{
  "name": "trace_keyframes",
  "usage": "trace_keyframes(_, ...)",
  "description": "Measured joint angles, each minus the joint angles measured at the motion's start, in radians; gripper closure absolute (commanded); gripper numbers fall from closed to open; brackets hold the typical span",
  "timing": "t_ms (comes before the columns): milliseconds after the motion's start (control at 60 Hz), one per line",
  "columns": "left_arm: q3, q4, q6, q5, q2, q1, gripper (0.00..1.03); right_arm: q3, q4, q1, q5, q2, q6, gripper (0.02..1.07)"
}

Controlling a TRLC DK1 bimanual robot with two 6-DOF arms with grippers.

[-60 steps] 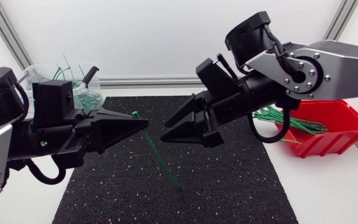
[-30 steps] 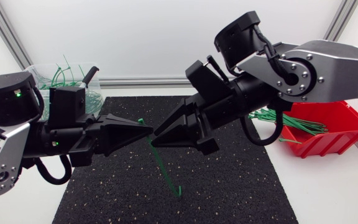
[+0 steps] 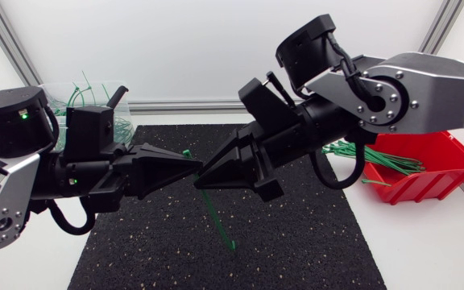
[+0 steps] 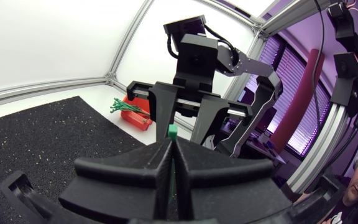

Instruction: Take a green cable tie from the red box, thread the tail through the head to close it, then place it in the transparent bin on the left.

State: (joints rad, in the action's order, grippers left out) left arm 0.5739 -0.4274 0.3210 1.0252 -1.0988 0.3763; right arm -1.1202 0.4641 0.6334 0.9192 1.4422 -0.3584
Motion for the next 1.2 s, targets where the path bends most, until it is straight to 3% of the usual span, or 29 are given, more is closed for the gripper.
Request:
trace_keyframes(150, 0.006, 0.000, 0.005, 0.000, 0.000, 0.000, 1.00, 0.000, -0.011, 0.000, 0.039, 0.000, 0.015, 1.01)
trace_keyframes(500, 0.018, -0.016, 0.023, 0.010, -0.004, 0.000, 0.99, 0.019, -0.052, -0.019, 0.060, -0.003, 0.039, 1.01)
trace_keyframes(600, 0.019, -0.021, 0.044, 0.011, -0.006, 0.000, 0.81, 0.027, -0.063, -0.026, 0.076, -0.004, 0.049, 1.01)
trace_keyframes(750, 0.031, -0.049, 0.080, 0.010, -0.006, -0.019, 0.78, 0.040, -0.071, -0.039, 0.077, -0.004, 0.068, 1.01)
trace_keyframes(1200, 0.037, -0.055, 0.221, 0.006, 0.006, -0.073, 0.78, 0.042, -0.097, -0.039, 0.079, -0.004, 0.090, 1.01)
